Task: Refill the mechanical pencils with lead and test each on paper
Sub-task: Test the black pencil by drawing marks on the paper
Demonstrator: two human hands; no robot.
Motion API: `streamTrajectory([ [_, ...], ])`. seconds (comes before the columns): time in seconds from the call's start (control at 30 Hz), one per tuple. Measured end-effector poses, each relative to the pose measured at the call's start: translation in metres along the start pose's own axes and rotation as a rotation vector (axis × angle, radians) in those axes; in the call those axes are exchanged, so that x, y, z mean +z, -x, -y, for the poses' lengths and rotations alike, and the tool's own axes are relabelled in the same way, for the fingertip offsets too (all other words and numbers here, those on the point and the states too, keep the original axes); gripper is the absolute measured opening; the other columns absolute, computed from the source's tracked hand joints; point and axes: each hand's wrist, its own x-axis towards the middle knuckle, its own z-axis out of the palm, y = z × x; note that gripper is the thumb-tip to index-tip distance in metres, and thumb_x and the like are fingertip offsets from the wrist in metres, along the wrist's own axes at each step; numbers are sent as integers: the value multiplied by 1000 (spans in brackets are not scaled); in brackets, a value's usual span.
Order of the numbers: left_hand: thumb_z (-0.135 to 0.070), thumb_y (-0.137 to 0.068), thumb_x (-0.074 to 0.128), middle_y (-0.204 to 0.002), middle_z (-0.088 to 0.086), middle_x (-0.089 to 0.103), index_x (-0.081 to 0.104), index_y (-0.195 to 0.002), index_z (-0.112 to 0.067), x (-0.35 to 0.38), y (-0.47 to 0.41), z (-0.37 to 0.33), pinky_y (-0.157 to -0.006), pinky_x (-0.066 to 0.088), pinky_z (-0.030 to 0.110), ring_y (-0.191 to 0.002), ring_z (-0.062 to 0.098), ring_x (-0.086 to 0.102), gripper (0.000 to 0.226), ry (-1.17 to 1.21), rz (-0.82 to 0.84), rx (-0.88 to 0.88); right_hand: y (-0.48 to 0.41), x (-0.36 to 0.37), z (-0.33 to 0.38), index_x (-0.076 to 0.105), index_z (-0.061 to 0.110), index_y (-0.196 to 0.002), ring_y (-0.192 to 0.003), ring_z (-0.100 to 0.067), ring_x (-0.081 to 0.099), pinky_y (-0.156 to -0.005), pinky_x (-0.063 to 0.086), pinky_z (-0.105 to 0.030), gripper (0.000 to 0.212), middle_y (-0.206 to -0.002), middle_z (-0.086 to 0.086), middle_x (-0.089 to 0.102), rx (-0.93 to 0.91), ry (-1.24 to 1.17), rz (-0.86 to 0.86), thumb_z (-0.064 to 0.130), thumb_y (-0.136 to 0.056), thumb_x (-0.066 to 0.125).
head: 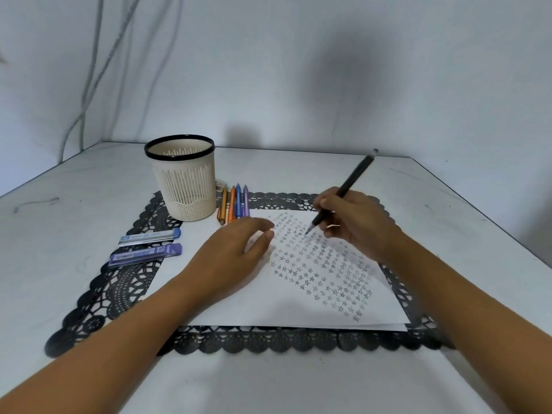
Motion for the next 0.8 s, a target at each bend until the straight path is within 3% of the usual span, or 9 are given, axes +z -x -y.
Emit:
streamTrajectory([
  [0.17, -48, -84, 42, -98, -20, 58, 63, -104, -24, -4, -2, -1, -75, 34, 2, -89, -10, 52, 37, 123, -86, 3, -4, 37, 7, 59, 7, -84, -57, -10, 54, -51, 43, -21, 11, -69, -4, 59, -26, -30, 50, 11, -91, 53],
  [0.3, -28, -89, 55, -85, -18, 60, 63, -90, -22, -5, -3, 4, -74, 39, 4, -89, -5, 53, 11, 158, -152, 31, -7, 53, 1, 62, 14, -77, -59, -11, 52, -51, 39, -22, 11, -68, -2, 57, -41, -40, -5, 15, -88, 59],
  [0.4, -22, -89, 56, -81, -19, 59, 61, -87, -23, -5, -4, 4, -73, 40, 5, -88, -4, 54, 5, 176, -156, 7, -5, 57, -8, 64, 16, -80, -68, -11, 53, -56, 39, -25, 10, -73, 1, 60, -32, -117, -84, 24, -86, 62],
  [0.5, -23, -88, 57, -79, -18, 59, 58, -85, -27, -5, -3, 2, -71, 39, 4, -87, -1, 54, 6, 169, -127, -4, -2, 54, -9, 60, 15, -86, -76, -16, 58, -67, 43, -32, 26, -77, -1, 62, 65, -467, -135, 40, -88, 53],
  [0.63, -25, -86, 60, -78, -20, 57, 58, -85, -28, -4, 1, -1, -69, 36, 2, -84, -5, 54, 4, 134, -56, 28, 5, 43, -2, 52, 10, -80, -62, -22, 52, -73, 44, -37, 47, -64, -6, 50, 73, -983, -86, 55, -87, 40],
  [0.8, -40, -81, 56, -77, -23, 54, 62, -86, -24, -4, 4, -1, -70, 38, 11, -81, 1, 53, 18, 77, -12, 108, 5, 40, -5, 40, 12, -62, -48, -16, 33, -60, 34, -29, 56, -57, -1, 30, 54, -1154, -5, 63, -83, 31],
])
